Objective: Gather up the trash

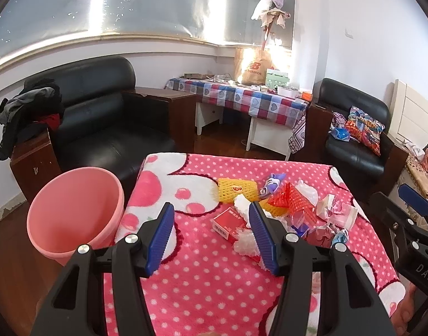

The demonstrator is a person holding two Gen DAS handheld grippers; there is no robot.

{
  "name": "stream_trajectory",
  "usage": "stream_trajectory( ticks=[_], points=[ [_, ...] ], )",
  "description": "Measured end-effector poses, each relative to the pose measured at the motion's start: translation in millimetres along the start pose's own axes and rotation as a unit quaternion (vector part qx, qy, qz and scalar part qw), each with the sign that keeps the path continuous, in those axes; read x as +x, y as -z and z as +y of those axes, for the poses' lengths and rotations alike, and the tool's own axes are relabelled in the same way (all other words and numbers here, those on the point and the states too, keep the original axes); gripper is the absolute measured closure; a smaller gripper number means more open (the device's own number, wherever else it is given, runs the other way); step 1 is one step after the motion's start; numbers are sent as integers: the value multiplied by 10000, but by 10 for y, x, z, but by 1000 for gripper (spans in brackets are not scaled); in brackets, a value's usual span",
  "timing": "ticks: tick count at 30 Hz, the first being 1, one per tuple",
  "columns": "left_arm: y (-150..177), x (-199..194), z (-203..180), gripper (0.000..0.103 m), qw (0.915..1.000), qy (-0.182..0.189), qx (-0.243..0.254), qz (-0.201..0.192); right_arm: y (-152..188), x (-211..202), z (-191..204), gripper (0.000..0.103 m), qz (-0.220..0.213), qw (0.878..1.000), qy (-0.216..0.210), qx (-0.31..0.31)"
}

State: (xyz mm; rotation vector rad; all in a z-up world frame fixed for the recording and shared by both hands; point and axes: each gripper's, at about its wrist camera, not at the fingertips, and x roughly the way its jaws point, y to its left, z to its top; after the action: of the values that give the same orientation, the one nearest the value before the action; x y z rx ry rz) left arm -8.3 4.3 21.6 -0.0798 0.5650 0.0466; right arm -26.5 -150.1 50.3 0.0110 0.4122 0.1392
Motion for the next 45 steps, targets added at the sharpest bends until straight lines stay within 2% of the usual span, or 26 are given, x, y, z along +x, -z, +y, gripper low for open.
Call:
stream_trajectory(
  ticks=[24,45],
  points=[
    [-68,-161,27,47,9998,-61,-39,-164,-33,-128,-3,15,-211,9997,51,-90],
    [-88,-164,126,47,9997,-79,-95,-199,-85,-142,5,15,-224,9996,85,-120]
  ],
)
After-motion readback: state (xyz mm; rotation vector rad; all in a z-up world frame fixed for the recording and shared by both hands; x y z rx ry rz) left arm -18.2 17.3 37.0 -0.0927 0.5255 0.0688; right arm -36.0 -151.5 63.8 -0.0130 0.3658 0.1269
